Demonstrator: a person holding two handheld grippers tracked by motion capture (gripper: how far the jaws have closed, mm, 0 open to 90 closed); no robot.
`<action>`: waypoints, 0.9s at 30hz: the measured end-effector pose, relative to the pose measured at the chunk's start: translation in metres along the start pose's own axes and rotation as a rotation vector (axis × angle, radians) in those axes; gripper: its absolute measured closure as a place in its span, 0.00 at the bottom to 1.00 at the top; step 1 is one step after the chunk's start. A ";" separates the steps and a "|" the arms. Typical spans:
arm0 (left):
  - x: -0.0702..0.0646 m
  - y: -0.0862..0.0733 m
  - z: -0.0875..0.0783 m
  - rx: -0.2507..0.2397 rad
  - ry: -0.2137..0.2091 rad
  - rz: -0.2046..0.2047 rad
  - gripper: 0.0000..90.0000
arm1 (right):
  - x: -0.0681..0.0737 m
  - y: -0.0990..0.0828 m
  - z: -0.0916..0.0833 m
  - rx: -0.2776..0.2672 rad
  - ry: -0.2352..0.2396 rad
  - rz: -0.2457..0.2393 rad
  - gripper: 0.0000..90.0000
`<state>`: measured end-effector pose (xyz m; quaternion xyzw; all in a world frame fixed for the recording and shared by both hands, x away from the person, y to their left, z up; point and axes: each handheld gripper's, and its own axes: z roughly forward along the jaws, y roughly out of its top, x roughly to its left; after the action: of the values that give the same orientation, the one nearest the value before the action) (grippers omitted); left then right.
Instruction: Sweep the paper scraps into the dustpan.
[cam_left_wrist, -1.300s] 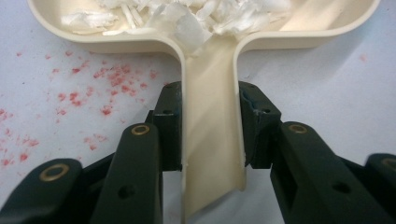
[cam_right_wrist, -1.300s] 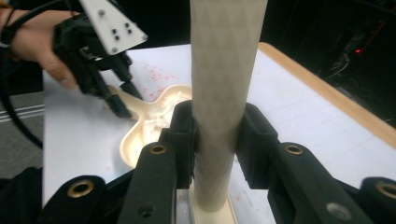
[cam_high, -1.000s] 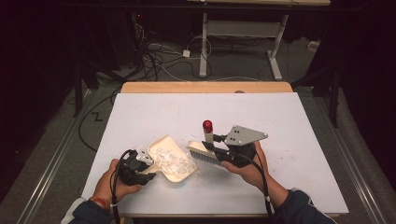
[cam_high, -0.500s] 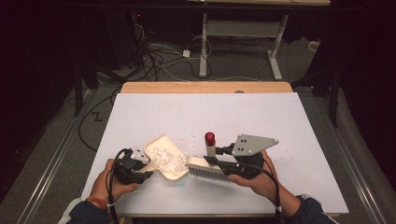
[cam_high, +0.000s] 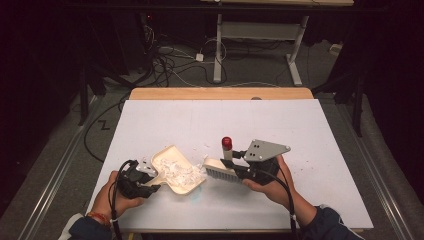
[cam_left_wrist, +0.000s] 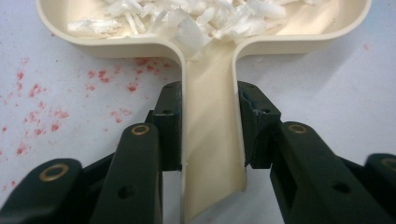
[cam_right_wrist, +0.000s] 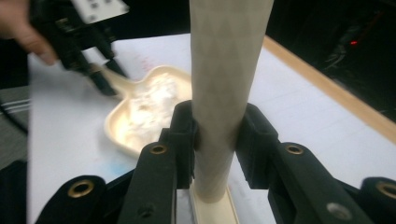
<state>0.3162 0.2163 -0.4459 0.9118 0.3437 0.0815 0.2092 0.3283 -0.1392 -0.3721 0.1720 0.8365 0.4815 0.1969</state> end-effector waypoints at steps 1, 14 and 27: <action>-0.001 0.001 0.001 0.004 0.003 0.003 0.70 | -0.003 0.000 0.002 -0.004 0.000 0.013 0.79; -0.004 0.003 0.002 0.027 0.024 0.023 0.70 | -0.014 0.009 0.006 -0.149 -0.054 0.124 0.79; -0.004 0.005 0.005 0.032 0.006 0.012 0.70 | -0.033 0.011 0.038 -0.083 -0.283 0.098 0.79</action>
<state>0.3179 0.2091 -0.4488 0.9169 0.3400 0.0800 0.1930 0.3765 -0.1221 -0.3743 0.2705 0.7706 0.4955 0.2960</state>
